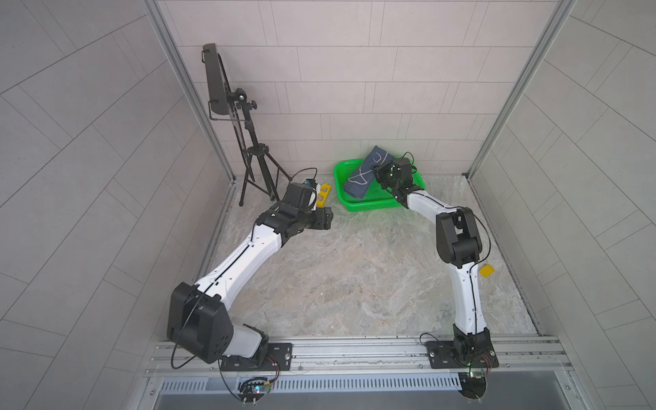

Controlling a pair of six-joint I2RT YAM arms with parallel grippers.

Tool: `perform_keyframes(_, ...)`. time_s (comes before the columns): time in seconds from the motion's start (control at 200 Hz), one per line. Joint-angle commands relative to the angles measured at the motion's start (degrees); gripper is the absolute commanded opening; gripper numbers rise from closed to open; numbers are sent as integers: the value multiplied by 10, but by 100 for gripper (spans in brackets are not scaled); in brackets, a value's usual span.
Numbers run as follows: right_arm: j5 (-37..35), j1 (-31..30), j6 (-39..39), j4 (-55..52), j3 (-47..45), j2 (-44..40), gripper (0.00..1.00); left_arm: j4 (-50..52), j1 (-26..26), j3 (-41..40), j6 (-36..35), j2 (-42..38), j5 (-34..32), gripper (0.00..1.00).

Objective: Roll up the pillowcase
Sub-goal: Place the pillowcase in the bin.

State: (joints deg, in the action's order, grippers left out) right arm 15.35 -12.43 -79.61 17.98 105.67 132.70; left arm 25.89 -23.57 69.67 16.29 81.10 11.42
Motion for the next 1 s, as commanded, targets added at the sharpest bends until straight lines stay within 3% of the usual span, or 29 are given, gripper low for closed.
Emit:
perform_keyframes(0.0,-64,2,-15,30,36,13,4,2,7,-12,2,-12,16,80)
perform_keyframes(0.39,-160,1,-37,-13,15,37,6,2,15,-27,-6,7,55,80)
perform_keyframes(0.555,-199,-4,-62,-77,6,37,10,5,15,-27,-13,11,61,80)
perform_keyframes(0.745,-200,-5,-61,-130,7,38,29,8,17,-27,-20,17,68,80)
perform_keyframes(0.996,-183,-5,-33,-205,18,12,47,10,18,-20,-29,30,80,80)
